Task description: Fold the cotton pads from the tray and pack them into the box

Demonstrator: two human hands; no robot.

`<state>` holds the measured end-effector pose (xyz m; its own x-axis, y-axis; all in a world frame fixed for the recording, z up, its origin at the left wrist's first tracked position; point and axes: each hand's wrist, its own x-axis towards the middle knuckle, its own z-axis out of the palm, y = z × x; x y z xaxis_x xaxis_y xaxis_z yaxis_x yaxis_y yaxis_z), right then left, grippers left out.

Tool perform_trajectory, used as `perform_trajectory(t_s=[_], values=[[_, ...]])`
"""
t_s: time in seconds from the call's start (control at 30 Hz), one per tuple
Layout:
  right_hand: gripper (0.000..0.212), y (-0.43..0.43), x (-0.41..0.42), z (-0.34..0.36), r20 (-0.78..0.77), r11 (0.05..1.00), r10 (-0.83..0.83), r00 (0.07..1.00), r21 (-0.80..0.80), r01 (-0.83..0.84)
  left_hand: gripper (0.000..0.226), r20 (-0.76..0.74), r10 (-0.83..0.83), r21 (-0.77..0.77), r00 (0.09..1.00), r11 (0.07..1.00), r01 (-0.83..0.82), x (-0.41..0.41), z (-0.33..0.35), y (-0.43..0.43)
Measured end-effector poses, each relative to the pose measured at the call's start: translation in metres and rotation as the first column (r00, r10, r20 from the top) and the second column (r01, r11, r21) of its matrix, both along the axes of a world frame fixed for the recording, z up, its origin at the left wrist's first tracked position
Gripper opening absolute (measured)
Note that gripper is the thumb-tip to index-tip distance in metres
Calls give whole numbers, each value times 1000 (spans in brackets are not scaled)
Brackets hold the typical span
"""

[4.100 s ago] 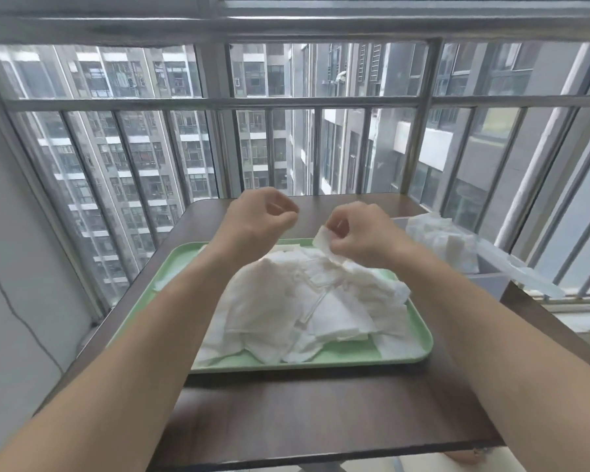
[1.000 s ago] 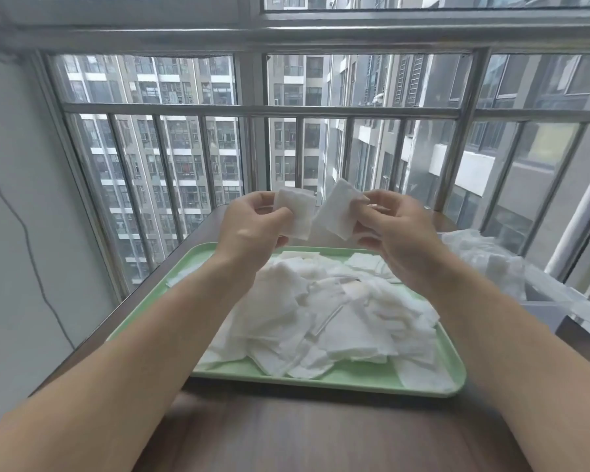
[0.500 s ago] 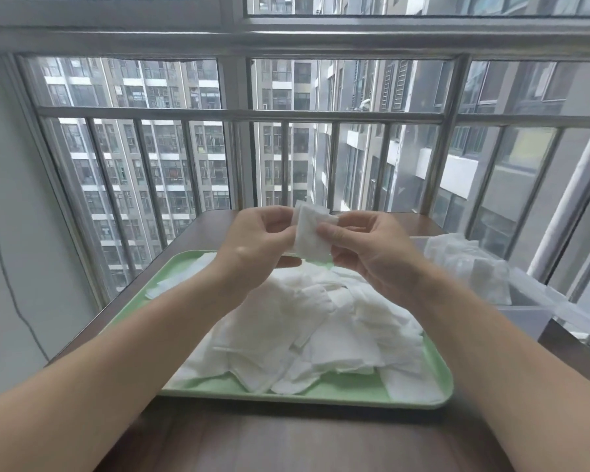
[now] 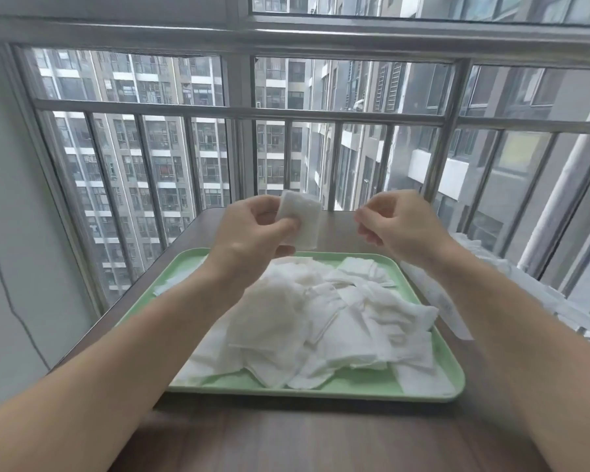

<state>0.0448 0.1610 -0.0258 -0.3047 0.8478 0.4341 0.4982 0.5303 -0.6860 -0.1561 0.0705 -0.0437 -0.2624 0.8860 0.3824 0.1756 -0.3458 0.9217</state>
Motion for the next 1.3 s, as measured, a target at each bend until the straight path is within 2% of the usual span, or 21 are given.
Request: perform_trajectory(t_s=[0.03,0.1,0.17,0.3,0.37,0.47,0.53,0.63,0.73,0.8,0.9,1.0,1.1,1.2,1.3], values=[[14,3,2,3,173,1000,-11,985,27,7,12,9,2,-9,1000,1000,-2,-2,0,0],[13,8,0,6,465,999,-6,885,47,-18,11,13,4,-26,1000,1000,-4,-5,-1,0],[14,13,-6,1,626,998,16,780,39,-52,10,20,1,-43,1000,999,0,-5,-1,0],[11,20,-16,-15,755,999,-35,654,36,13,11,19,2,-55,1000,998,-1,-6,-1,-1],[32,23,-17,-22,759,999,-43,650,36,24,11,14,5,-57,1000,998,-5,-6,-2,-1],[27,22,-18,-25,736,998,-60,674,65,19,11,8,10,-66,1000,998,-9,-6,-4,1],[18,22,-17,-25,700,994,-86,709,103,19,11,4,17,-68,1000,998,-17,-6,-5,2],[17,15,-13,-18,539,989,-115,835,141,45,10,26,37,-62,999,997,-35,-7,-6,3],[10,4,-12,-13,222,990,-90,971,123,64,10,52,54,-60,997,997,-51,-8,-7,4],[8,-3,-11,-13,-20,999,8,1000,42,-7,10,45,58,-58,997,997,-56,-8,-8,4],[5,-14,-11,-13,-286,986,134,949,-59,-157,11,28,68,-56,997,996,-66,-7,-9,3],[6,-19,-12,-12,-425,955,204,882,-112,-276,12,9,66,-60,998,996,-66,-5,-8,1],[10,-20,-11,-10,-560,881,282,779,-171,-442,12,-12,34,-68,999,997,-35,0,-7,-2],[16,-24,-10,-9,-576,834,358,735,-156,-529,14,-55,-32,-68,998,997,29,5,-4,-6],[24,-27,-10,-10,-517,855,383,765,-114,-505,11,-75,-110,-60,991,993,106,8,-3,-8]])
